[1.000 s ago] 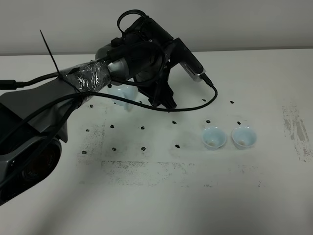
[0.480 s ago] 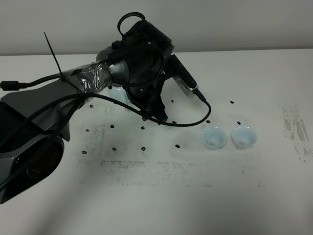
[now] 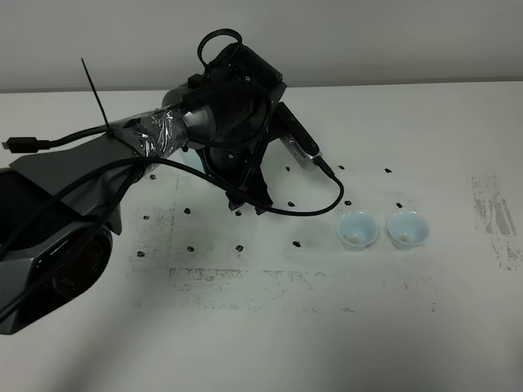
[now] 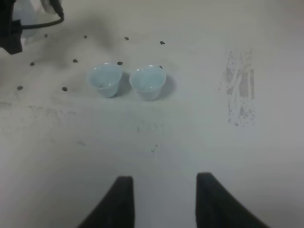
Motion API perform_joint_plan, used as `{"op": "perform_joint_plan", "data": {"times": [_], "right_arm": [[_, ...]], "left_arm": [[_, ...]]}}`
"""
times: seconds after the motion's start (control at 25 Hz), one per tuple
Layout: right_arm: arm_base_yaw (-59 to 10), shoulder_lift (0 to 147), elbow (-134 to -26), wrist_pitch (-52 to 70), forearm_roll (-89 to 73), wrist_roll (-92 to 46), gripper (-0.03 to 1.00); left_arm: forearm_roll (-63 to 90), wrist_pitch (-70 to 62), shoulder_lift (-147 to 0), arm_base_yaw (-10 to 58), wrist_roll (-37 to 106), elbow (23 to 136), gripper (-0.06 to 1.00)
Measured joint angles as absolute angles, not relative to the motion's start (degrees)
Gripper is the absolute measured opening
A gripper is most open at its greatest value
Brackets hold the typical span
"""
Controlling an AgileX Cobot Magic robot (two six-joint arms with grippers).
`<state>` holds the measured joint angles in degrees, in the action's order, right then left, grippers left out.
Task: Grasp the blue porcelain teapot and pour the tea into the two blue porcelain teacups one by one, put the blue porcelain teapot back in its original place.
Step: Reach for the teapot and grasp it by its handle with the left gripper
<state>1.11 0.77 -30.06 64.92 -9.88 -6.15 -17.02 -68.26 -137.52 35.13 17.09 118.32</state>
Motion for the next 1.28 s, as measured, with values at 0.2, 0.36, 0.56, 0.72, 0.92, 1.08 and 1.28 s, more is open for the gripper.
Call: {"op": "perform_joint_plan", "data": {"times": [0.2, 0.36, 0.56, 0.72, 0.92, 1.08, 1.28], "right_arm": [[1.11, 0.77, -30.06, 64.92, -9.88, -6.15, 0.30], [1.11, 0.77, -30.06, 64.92, -9.88, -6.15, 0.30], [1.11, 0.77, -30.06, 64.92, -9.88, -6.15, 0.30], [1.11, 0.77, -30.06, 64.92, -9.88, -6.15, 0.30], [1.11, 0.77, -30.06, 64.92, -9.88, -6.15, 0.30], [1.11, 0.77, -30.06, 64.92, -9.88, -6.15, 0.30], [1.11, 0.77, -30.06, 64.92, -9.88, -6.15, 0.30]], "left_arm": [[-20.34, -68.26, -137.74, 34.95, 12.42, 118.32, 0.59], [-22.28, -68.26, -137.74, 34.74, 10.62, 118.32, 0.59], [-22.60, -68.26, -137.74, 34.74, 9.18, 118.32, 0.59], [-22.72, -68.26, -137.74, 34.74, 7.70, 118.32, 0.59], [-22.66, -68.26, -137.76, 35.07, 7.27, 118.32, 0.59], [-22.48, -68.26, -137.56, 35.33, 5.30, 118.09, 0.59], [-22.61, -68.26, -133.73, 35.33, 4.65, 112.31, 0.59]]}}
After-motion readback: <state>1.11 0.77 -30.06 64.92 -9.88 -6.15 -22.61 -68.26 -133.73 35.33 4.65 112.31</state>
